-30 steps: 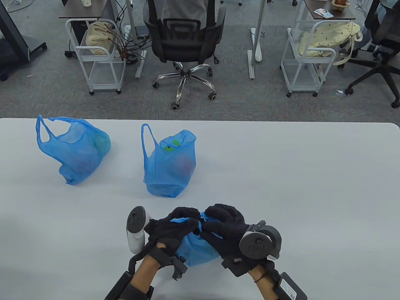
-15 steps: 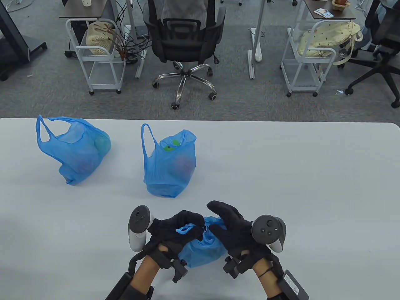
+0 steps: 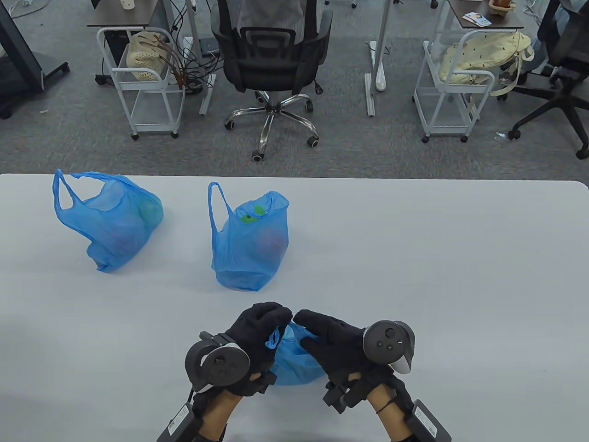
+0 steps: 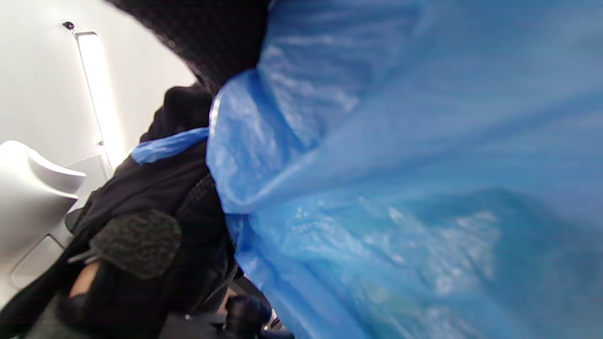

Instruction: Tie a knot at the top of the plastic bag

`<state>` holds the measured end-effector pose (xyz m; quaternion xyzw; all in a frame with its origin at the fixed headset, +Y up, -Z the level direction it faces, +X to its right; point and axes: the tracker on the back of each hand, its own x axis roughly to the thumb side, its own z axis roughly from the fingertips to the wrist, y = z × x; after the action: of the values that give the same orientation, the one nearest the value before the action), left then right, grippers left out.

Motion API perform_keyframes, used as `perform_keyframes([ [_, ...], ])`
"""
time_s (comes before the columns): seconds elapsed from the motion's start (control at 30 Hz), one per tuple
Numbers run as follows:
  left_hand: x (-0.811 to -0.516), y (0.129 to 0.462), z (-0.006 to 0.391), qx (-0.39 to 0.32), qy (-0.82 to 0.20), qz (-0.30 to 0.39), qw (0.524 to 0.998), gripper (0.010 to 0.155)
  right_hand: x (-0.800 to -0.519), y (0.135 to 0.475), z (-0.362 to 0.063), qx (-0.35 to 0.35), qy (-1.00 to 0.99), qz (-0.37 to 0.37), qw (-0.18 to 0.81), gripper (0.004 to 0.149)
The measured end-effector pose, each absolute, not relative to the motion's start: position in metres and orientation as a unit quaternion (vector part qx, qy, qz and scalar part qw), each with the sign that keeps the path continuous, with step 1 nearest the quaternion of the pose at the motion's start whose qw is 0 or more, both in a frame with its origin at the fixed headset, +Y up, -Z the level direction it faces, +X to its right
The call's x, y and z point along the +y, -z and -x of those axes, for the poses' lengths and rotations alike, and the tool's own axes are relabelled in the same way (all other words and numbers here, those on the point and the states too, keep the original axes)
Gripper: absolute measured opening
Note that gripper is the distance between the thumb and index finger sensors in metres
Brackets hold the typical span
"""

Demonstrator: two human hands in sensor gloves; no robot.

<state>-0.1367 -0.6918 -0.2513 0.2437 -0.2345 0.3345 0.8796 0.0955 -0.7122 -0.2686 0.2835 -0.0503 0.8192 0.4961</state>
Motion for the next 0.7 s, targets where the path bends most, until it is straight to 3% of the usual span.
perform_keyframes([
  [0.17,-0.695,0.255,0.140,-0.226,-0.377,-0.227,0.869,0.035,-0.715,0.271,-0.096,-0.041,-0.819,-0.283,0.497,0.053],
  [0.33,-0.705,0.264,0.146,-0.213,-0.522,-0.150,0.812,0.035,-0.725,0.275,-0.103,-0.011,-0.788,-0.230,0.571,0.052],
  [0.47,-0.709,0.270,0.145,-0.243,-0.574,-0.089,0.777,0.035,-0.729,0.277,-0.111,-0.028,-0.784,-0.177,0.594,0.053],
  [0.63,-0.711,0.273,0.137,-0.291,-0.590,-0.027,0.753,0.035,-0.733,0.280,-0.108,0.016,-0.782,-0.208,0.587,0.066],
  [0.7,-0.712,0.274,0.135,-0.299,-0.590,-0.014,0.750,0.035,-0.733,0.281,-0.108,0.032,-0.776,-0.215,0.592,0.064],
])
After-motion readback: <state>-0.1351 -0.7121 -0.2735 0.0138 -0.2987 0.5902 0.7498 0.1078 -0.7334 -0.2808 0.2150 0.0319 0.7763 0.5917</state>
